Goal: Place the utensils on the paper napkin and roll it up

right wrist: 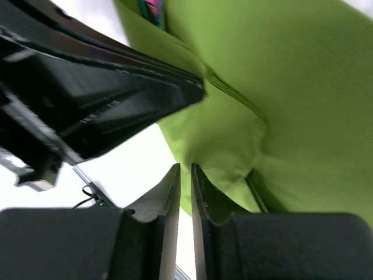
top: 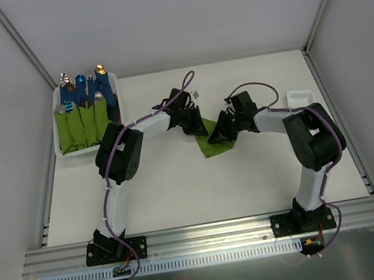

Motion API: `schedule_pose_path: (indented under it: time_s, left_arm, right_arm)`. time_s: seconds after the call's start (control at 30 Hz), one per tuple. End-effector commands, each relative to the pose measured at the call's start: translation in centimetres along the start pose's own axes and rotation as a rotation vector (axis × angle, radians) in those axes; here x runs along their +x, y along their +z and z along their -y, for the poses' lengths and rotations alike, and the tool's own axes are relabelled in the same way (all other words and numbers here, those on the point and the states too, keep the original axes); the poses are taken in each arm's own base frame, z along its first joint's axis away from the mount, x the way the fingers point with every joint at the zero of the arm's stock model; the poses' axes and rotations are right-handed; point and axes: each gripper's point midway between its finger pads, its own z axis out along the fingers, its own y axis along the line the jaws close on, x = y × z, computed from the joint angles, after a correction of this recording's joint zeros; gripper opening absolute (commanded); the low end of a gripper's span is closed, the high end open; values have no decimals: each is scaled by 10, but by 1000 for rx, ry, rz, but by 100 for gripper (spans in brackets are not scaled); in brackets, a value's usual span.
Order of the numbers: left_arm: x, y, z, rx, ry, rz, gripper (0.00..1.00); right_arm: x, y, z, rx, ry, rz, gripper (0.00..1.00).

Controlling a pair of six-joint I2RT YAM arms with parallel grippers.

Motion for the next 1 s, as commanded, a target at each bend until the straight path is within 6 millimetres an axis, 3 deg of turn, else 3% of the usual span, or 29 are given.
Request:
schedule_pose_path:
  time_s: [0.0,0.23,0.53,0.77,0.97]
  left_arm:
    - [29,-1,-30,-115,1,-88,0]
    - [30,-3,-28,-104,0,-96,0]
    - [18,-23,3,10,5,-83,2]
    - [1,-61,33,62,64,-7,10]
    - [15,-49,21,49,27,-54,11]
  right_arm:
    - [-19,-6,-33,-76,-40,55,16]
    - [-11,13,-6,5,4,15,15]
    - [16,25,38,149,18,-72,14]
    - [21,23,47,185,7,-84,13]
    - [22,23,47,187,4,-86,13]
